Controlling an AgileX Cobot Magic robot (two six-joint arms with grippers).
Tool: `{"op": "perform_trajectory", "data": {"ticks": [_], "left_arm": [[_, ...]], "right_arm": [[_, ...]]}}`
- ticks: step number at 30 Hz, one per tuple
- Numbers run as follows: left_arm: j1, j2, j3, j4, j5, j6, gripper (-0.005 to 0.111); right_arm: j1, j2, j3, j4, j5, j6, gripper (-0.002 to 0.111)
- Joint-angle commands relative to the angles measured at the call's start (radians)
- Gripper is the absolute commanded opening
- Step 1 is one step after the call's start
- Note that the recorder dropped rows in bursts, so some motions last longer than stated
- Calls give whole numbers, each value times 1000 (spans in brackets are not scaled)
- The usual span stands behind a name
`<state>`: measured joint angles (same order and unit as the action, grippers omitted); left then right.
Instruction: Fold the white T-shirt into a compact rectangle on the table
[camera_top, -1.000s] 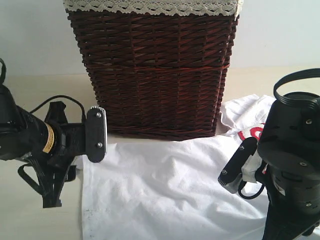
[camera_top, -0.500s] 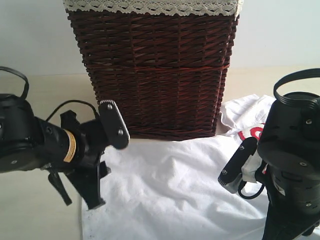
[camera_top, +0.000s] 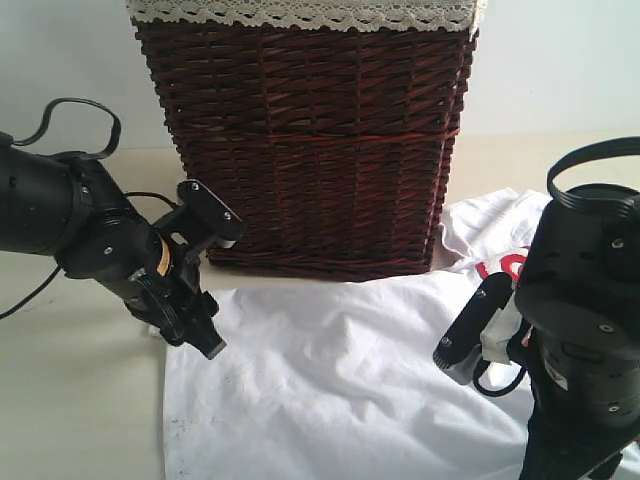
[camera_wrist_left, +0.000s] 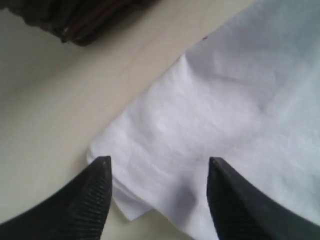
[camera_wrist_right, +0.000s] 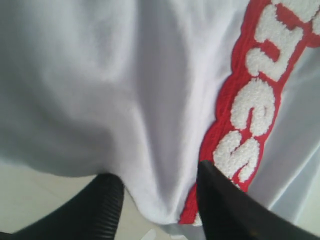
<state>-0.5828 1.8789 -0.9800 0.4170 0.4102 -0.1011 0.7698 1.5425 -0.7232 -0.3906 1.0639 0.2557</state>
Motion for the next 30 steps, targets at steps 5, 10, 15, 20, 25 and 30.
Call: {"op": "perform_trajectory", "data": {"ticks": [5,10,15,20,25,30], "left_arm": [[33,25,-26,13,-160,12,56],[70,68,-26,11,-158,-3,56],[87,111,-26,11,-158,9,53],[85,109,-26,11,-115,38,11],[85,94,-26,14,-32,49,0],[55,7,-26,22,17,67,0]], "right_arm": [[4,-10,-3,-9,13,8,59],[4,-10,-3,-7,11,8,59],[4,-10,-3,-7,11,8,59],[4,-10,-3,-5,11,8,59],[4,-10,-3,-5,11,8,59],[4,-10,-3,-5,11,8,59]]}}
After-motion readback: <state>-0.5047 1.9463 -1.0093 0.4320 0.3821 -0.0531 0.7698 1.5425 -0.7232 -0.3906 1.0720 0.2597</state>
